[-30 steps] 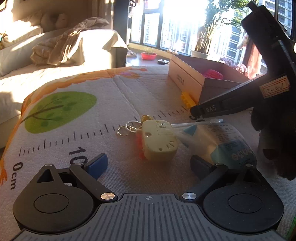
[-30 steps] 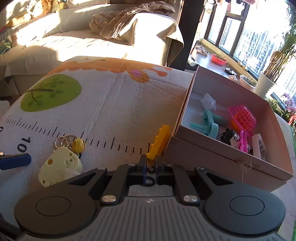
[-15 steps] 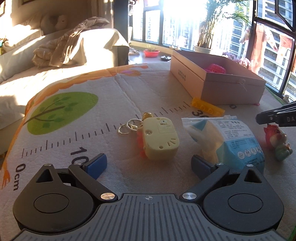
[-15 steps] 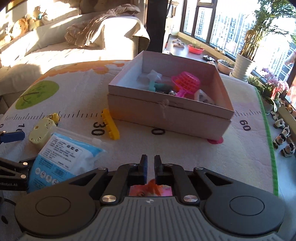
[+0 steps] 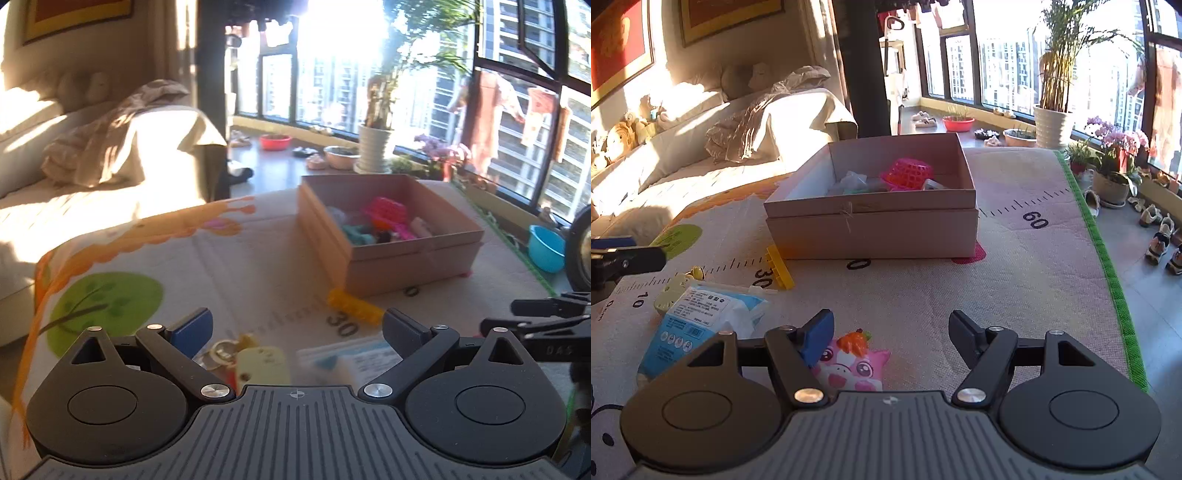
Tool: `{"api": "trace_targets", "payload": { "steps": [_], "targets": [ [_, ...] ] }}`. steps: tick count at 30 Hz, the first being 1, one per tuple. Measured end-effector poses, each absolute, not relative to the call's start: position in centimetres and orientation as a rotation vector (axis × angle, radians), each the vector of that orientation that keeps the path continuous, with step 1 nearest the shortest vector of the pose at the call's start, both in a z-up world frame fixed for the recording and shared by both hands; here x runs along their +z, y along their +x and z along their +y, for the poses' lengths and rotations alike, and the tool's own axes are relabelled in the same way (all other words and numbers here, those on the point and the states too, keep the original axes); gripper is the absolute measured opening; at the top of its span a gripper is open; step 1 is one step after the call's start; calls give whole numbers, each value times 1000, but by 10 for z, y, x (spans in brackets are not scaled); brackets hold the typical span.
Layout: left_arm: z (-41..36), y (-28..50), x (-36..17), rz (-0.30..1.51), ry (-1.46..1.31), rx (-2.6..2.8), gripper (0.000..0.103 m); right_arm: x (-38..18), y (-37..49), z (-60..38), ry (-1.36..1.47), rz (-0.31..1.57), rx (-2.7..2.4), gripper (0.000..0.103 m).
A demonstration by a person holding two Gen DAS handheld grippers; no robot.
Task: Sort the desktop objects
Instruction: 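Set the blue packet on the mat and grasp the yellow brick with the left tool, then carry the pink pig and yellow brick into the pink box and release both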
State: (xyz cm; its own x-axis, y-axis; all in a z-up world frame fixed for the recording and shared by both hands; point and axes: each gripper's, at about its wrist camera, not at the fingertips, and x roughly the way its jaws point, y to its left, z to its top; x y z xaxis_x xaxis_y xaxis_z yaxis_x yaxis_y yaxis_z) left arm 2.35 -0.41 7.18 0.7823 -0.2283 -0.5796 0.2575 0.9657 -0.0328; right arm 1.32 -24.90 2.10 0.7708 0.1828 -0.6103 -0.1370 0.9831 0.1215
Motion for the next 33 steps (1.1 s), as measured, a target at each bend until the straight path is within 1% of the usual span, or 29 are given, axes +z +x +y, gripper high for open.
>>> {"api": "trace_targets", "payload": {
  "steps": [3, 5, 6, 7, 8, 9, 10, 12, 13, 15, 16, 17, 18, 19, 20, 21, 22, 23, 26, 29, 33],
  "targets": [
    [-35, 52, 65, 657, 120, -330, 101, 22, 9, -249, 64, 647, 208, 69],
    [-56, 75, 50, 724, 179, -351, 100, 23, 7, -249, 55, 642, 225, 69],
    [-63, 86, 43, 760, 190, -357, 98, 23, 6, -250, 49, 640, 232, 70],
    [-69, 97, 36, 798, 198, -361, 93, 23, 5, -251, 45, 641, 238, 70],
    [-73, 105, 31, 822, 203, -364, 89, 22, 5, -252, 43, 647, 248, 73],
    [-77, 113, 26, 840, 210, -361, 89, 21, 4, -252, 41, 653, 260, 77],
    [-79, 119, 22, 853, 215, -350, 89, 20, 3, -252, 40, 658, 273, 78],
    [-82, 128, 15, 877, 230, -328, 86, 18, 1, -249, 32, 667, 303, 78],
    [-83, 130, 14, 887, 236, -331, 82, 17, 1, -247, 26, 673, 319, 78],
    [-83, 130, 14, 893, 242, -334, 81, 14, 1, -239, 8, 683, 350, 78],
    [-83, 129, 14, 893, 247, -340, 77, 13, 1, -236, -2, 690, 362, 78],
    [-84, 127, 15, 890, 251, -351, 70, 11, 2, -231, -14, 699, 369, 76],
    [-84, 125, 15, 886, 257, -362, 65, 9, 3, -228, -23, 705, 371, 73],
    [-85, 121, 16, 882, 268, -363, 65, 8, 3, -224, -35, 711, 373, 71],
    [-85, 118, 16, 877, 278, -365, 65, 7, 3, -222, -45, 713, 371, 64],
    [-84, 114, 17, 875, 283, -371, 65, 7, 3, -220, -54, 718, 373, 56],
    [-82, 108, 17, 876, 284, -379, 65, 8, 3, -220, -57, 724, 377, 51],
    [-79, 102, 18, 876, 280, -386, 64, 8, 3, -220, -56, 729, 380, 49],
    [-69, 83, 24, 859, 263, -406, 64, 11, -2, -224, -73, 727, 374, 48],
    [-64, 66, 42, 809, 263, -412, 64, 17, -4, -233, -67, 728, 373, 48],
    [-64, 53, 87, 670, 250, -439, 64, 47, 1, -253, -13, 676, 364, 47]
  ]
}}
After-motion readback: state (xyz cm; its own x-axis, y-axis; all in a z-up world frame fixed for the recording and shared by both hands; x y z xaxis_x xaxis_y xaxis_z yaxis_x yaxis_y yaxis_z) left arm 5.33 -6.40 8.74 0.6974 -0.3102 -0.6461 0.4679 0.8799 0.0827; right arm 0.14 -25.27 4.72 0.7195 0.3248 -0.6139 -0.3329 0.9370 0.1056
